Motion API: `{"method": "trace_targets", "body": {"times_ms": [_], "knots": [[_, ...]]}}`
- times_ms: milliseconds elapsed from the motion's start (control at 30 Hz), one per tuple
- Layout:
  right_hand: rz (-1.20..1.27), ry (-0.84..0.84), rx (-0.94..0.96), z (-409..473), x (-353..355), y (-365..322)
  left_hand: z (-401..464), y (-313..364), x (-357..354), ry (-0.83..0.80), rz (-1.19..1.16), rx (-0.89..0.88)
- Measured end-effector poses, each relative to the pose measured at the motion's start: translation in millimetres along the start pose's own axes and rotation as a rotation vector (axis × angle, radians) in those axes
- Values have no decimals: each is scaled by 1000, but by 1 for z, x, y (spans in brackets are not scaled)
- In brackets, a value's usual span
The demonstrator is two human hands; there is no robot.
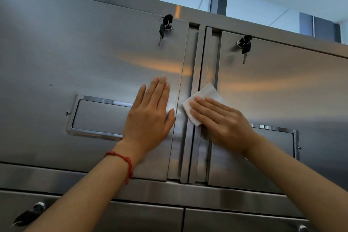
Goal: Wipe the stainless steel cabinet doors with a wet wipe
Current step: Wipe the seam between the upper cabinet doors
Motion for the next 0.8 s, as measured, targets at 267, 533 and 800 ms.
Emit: {"method": "trace_targets", "body": {"times_ms": [267,533,800], "knots": [[15,-3,28,-6,3,-10,0,0,-1,3,-2,-2],[40,26,-46,-7,0,-27,0,0,0,-5,3,-1],[16,35,-44,1,3,-12,0,1,1,8,6,-5]]}}
Point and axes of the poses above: each hand's wrist, its own z-axis towards the middle knuckle, its own x-axis out of the back of the hand, y = z × x, the point moved 1 cm from there along z, towards the middle knuckle, and after that the axes turned 14 degrees about x, right-handed, at the moved point
